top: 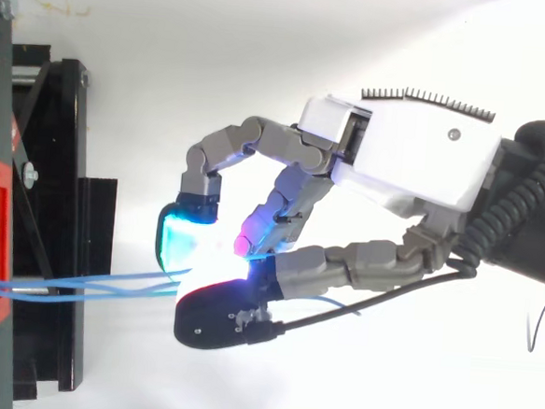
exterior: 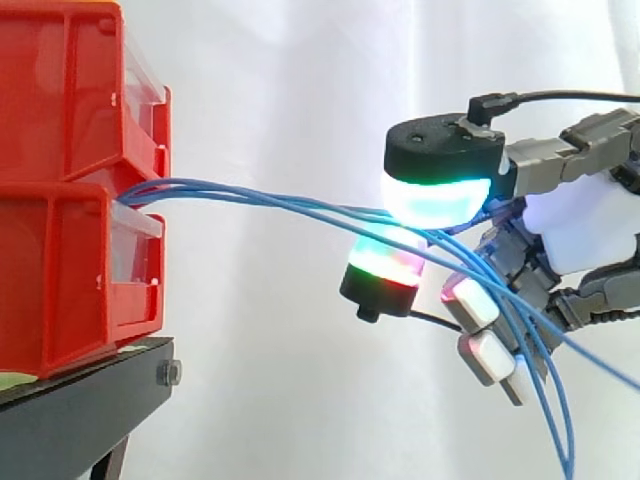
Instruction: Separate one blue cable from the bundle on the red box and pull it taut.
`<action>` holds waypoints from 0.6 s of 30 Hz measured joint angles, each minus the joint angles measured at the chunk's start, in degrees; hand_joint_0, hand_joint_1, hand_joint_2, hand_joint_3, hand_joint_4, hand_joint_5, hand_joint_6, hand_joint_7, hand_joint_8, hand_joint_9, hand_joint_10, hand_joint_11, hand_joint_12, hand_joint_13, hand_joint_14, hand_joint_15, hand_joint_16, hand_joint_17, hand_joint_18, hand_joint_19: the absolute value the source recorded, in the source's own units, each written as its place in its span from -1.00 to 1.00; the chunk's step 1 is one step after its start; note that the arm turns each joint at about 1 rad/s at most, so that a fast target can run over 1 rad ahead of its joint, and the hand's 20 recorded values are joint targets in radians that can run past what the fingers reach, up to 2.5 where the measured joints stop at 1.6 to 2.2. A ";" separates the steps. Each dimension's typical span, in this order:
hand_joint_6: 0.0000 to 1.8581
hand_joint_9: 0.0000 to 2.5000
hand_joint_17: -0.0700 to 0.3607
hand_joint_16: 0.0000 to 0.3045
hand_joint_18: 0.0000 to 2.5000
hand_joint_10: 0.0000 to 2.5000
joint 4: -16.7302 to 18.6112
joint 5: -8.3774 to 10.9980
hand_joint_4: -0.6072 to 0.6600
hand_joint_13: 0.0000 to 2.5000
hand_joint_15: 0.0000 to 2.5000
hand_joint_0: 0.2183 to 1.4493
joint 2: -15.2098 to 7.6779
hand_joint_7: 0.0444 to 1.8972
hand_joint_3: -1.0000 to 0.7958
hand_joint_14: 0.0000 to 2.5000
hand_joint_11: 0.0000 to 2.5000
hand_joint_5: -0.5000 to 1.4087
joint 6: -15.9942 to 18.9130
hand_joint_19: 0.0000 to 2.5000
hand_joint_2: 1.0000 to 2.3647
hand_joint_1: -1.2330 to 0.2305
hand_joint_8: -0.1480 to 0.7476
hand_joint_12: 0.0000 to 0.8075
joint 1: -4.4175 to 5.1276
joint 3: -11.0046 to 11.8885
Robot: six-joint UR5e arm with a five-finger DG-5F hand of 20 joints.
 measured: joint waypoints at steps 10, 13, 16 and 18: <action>-0.11 0.05 -0.08 -0.63 -0.12 -0.99 -0.09 0.25 0.05 -0.10 -0.65 -0.46 0.13 0.21 -0.08 -0.99 -0.63 -0.52 0.00 -0.70 -1.00 -0.32 0.09 0.11 0.46 -0.01; -0.11 0.05 -0.09 -0.63 -0.14 -0.99 -0.09 0.36 0.05 -0.10 -0.65 -0.46 0.13 0.19 -0.10 -0.99 -0.65 -0.53 -0.02 -0.70 -1.00 -0.29 0.09 0.12 0.47 0.00; -0.11 0.04 -0.08 -0.63 -0.14 -0.99 -0.08 0.68 0.04 -0.11 -0.66 -0.46 0.12 0.18 -0.11 -0.99 -0.66 -0.53 -0.08 -0.70 -1.00 -0.25 0.10 0.13 0.54 -0.02; -0.11 0.05 -0.07 -0.62 -0.15 -0.99 -0.05 0.81 0.04 -0.11 -0.65 -0.47 0.11 0.17 -0.12 -0.99 -0.65 -0.53 -0.10 -0.70 -1.00 -0.22 0.10 0.15 0.56 -0.03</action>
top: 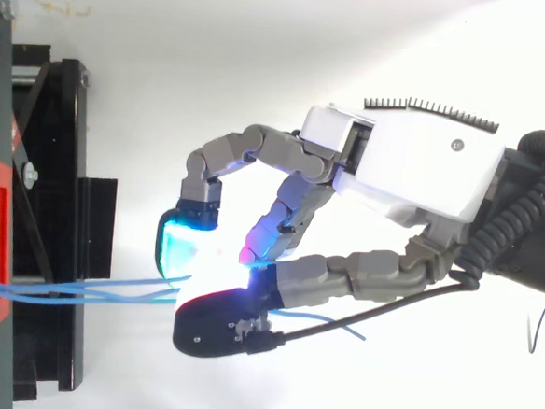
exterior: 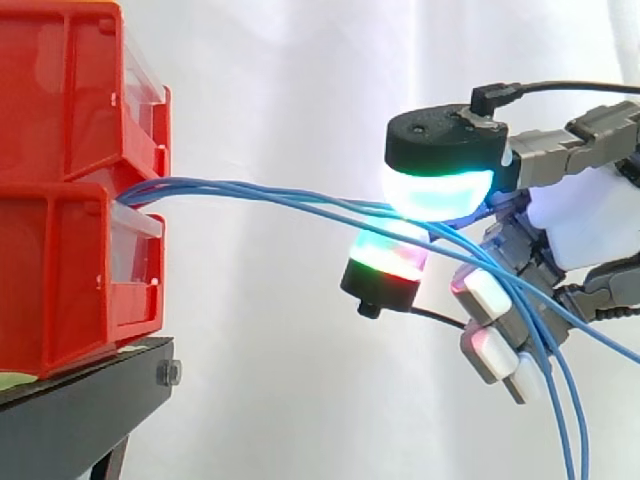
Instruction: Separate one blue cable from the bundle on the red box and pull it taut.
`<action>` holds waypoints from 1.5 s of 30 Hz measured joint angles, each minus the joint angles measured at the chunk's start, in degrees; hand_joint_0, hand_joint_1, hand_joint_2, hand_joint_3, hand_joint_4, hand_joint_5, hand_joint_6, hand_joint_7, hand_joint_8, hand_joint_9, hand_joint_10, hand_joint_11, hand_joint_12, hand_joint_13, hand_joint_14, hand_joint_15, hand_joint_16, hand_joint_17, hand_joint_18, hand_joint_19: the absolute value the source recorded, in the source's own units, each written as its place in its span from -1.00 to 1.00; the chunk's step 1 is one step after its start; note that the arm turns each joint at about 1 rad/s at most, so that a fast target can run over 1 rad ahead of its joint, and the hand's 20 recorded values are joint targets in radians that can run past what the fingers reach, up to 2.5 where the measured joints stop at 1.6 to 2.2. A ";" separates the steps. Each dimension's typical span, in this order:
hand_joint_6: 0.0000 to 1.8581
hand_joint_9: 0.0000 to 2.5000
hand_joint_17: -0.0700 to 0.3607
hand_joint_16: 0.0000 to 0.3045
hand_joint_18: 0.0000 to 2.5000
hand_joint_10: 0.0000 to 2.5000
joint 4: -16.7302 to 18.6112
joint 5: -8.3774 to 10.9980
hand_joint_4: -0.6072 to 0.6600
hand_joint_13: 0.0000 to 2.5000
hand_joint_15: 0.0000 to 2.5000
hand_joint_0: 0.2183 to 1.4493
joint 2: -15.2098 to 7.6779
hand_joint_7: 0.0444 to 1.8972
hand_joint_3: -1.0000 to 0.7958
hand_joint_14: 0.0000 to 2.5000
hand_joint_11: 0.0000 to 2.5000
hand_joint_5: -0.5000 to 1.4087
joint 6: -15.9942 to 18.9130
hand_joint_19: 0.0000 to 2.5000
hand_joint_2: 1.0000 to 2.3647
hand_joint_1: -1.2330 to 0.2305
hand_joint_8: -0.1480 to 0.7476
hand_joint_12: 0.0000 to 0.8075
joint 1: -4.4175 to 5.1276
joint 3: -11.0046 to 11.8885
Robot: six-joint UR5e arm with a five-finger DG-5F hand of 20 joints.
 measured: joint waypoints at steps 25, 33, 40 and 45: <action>-0.10 0.09 -0.06 -0.61 -0.15 -0.99 0.05 0.14 0.07 -0.10 -0.63 -0.46 -0.02 0.13 -0.16 -0.99 -0.55 -0.54 -1.09 -0.68 -1.00 -0.12 0.10 0.15 -0.05 -0.03; -0.10 0.10 -0.06 -0.61 -0.15 -0.99 0.05 0.13 0.06 -0.10 -0.62 -0.46 -0.02 0.12 -0.16 -0.99 -0.54 -0.54 -1.09 -0.69 -1.00 -0.11 0.10 0.14 -0.04 -0.04; -0.10 0.09 -0.07 -0.62 -0.16 -0.99 0.05 0.13 0.07 -0.10 -0.61 -0.45 -0.03 0.14 -0.19 -0.99 -0.54 -0.54 -1.09 -0.68 -1.00 -0.10 0.09 0.13 -0.03 -0.04; -0.10 0.10 -0.08 -0.62 -0.16 -0.99 0.05 0.14 0.07 -0.10 -0.61 -0.45 -0.03 0.14 -0.20 -0.99 -0.53 -0.54 -1.08 -0.67 -1.00 -0.08 0.08 0.12 -0.04 -0.04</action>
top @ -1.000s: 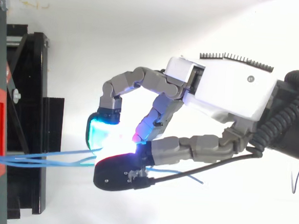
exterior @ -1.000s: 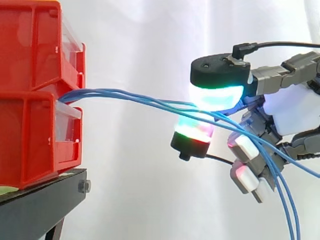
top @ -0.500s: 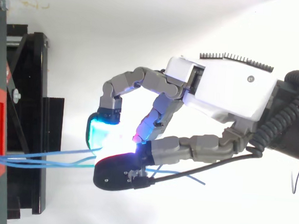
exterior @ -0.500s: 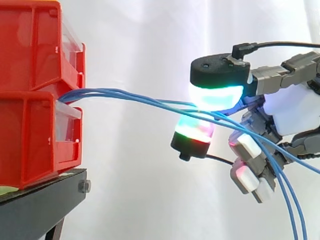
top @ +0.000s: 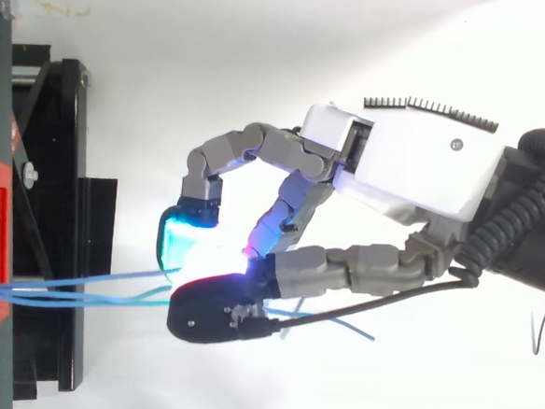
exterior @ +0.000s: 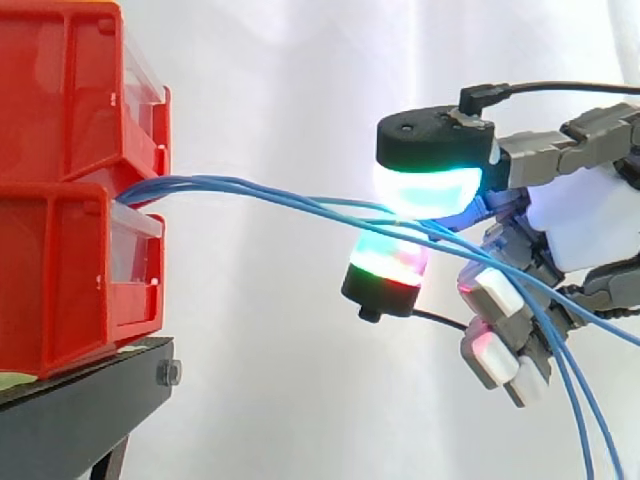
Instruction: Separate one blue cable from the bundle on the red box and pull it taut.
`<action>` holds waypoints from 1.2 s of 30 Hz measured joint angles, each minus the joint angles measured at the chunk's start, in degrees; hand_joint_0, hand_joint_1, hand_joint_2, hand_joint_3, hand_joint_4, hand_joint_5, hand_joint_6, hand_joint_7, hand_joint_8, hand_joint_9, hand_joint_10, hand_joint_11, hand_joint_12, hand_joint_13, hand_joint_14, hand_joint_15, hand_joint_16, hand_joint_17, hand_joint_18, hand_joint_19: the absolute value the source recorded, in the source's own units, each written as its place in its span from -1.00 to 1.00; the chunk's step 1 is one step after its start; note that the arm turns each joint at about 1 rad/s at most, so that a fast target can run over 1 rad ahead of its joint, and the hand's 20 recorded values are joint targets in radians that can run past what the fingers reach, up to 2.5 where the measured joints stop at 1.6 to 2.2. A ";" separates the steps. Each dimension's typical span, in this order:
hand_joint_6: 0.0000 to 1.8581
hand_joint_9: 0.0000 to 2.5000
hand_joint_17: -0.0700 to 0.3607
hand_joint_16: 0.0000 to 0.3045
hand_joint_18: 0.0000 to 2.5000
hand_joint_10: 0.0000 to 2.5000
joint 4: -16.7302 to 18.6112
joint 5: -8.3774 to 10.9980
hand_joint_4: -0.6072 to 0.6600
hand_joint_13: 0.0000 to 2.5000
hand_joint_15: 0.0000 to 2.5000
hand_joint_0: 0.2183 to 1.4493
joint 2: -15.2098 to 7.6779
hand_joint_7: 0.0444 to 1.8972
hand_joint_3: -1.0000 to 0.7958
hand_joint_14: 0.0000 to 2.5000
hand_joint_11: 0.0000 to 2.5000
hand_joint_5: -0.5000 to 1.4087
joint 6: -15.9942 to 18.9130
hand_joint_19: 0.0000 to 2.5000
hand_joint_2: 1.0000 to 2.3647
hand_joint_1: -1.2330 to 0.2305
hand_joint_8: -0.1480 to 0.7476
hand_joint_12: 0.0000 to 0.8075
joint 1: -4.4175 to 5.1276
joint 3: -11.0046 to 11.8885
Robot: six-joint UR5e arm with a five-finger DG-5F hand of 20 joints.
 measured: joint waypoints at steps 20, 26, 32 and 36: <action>-0.10 0.13 -0.05 -0.61 -0.15 -0.99 0.00 0.00 0.07 -0.08 -0.59 -0.49 -0.01 0.12 -0.27 -0.99 -0.49 -0.55 0.00 -0.66 -1.00 0.00 0.09 0.15 -0.02 0.00; -0.10 0.13 -0.05 -0.60 -0.13 -0.99 0.00 0.00 0.07 -0.07 -0.59 -0.50 0.01 0.12 -0.27 -0.99 -0.48 -0.55 0.00 -0.66 -1.00 0.00 0.10 0.15 -0.04 0.00; -0.10 0.14 -0.03 -0.60 -0.12 -0.99 0.00 0.00 0.08 -0.06 -0.58 -0.50 -0.01 0.13 -0.24 -0.99 -0.48 -0.55 -0.01 -0.67 -1.00 -0.08 0.10 0.17 -0.09 0.00; -0.09 0.15 -0.03 -0.59 -0.10 -0.99 0.00 0.00 0.08 -0.05 -0.58 -0.48 -0.01 0.13 -0.19 -0.99 -0.47 -0.55 -0.03 -0.68 -1.00 -0.14 0.11 0.18 -0.11 0.00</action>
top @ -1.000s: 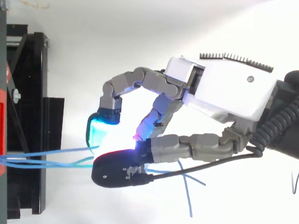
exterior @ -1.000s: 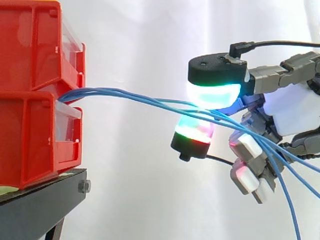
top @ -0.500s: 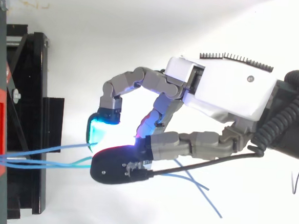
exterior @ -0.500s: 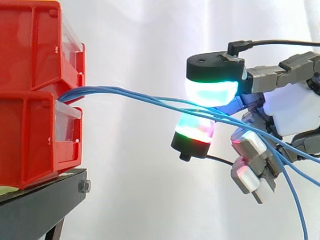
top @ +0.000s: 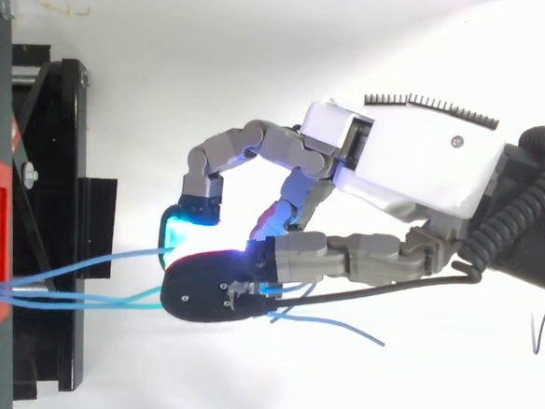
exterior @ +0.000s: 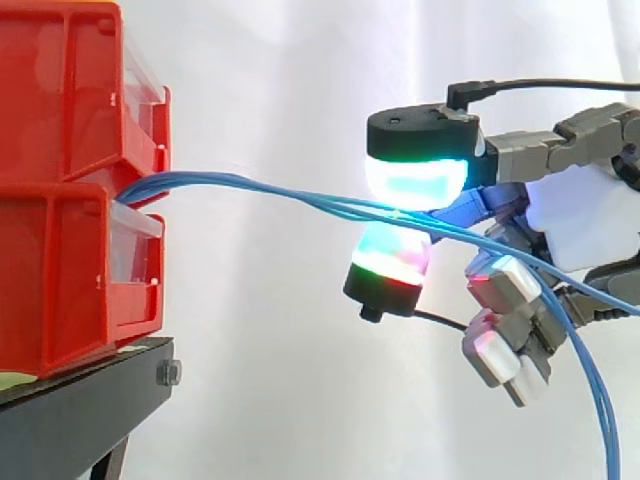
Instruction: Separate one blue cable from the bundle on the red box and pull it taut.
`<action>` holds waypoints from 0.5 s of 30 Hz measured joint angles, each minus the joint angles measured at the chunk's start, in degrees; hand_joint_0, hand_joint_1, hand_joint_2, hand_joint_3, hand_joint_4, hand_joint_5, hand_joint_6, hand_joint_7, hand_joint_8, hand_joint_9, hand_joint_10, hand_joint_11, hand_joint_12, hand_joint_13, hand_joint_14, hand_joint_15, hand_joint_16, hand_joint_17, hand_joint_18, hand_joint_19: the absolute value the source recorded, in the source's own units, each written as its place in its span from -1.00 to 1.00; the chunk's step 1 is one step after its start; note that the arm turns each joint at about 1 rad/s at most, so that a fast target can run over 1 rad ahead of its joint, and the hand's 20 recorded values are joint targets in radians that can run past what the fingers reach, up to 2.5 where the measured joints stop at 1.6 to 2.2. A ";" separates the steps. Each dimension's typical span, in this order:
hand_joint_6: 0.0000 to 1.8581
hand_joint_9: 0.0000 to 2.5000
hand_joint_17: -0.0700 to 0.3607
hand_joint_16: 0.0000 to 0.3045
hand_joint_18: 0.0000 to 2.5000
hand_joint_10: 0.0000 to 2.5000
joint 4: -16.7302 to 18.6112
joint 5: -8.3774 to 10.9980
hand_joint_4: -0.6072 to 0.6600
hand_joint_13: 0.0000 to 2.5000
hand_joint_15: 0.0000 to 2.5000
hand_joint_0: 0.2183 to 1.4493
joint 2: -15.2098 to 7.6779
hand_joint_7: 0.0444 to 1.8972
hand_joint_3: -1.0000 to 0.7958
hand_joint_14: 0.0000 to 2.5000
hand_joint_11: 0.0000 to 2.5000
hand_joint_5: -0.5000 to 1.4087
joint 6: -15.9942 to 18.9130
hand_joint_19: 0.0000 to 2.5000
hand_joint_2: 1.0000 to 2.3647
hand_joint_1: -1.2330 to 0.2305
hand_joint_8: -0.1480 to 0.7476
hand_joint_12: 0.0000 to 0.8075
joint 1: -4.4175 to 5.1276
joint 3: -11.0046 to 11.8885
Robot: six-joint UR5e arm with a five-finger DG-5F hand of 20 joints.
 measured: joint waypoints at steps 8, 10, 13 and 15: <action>-0.06 0.13 -0.04 -0.60 -0.10 -0.99 0.00 0.00 0.09 -0.05 -0.55 -0.45 -0.01 0.14 -0.08 -0.99 -0.40 -0.57 -0.05 -0.67 -0.99 -0.33 0.18 0.17 -0.08 -0.02; -0.05 0.13 -0.06 -0.61 -0.11 -0.99 0.00 0.00 0.07 -0.05 -0.53 -0.43 -0.01 0.14 -0.05 -0.99 -0.37 -0.57 -0.05 -0.66 -1.00 -0.36 0.18 0.15 -0.08 -0.02; -0.05 0.13 -0.06 -0.61 -0.11 -0.99 0.00 0.00 0.07 -0.05 -0.54 -0.43 -0.01 0.15 -0.02 -0.99 -0.36 -0.57 -0.04 -0.66 -1.00 -0.38 0.19 0.15 -0.09 -0.01; -0.04 0.12 -0.07 -0.62 -0.11 -0.99 0.00 0.00 0.05 -0.05 -0.53 -0.42 -0.01 0.17 0.00 -0.99 -0.36 -0.57 -0.01 -0.66 -1.00 -0.39 0.18 0.14 -0.09 -0.01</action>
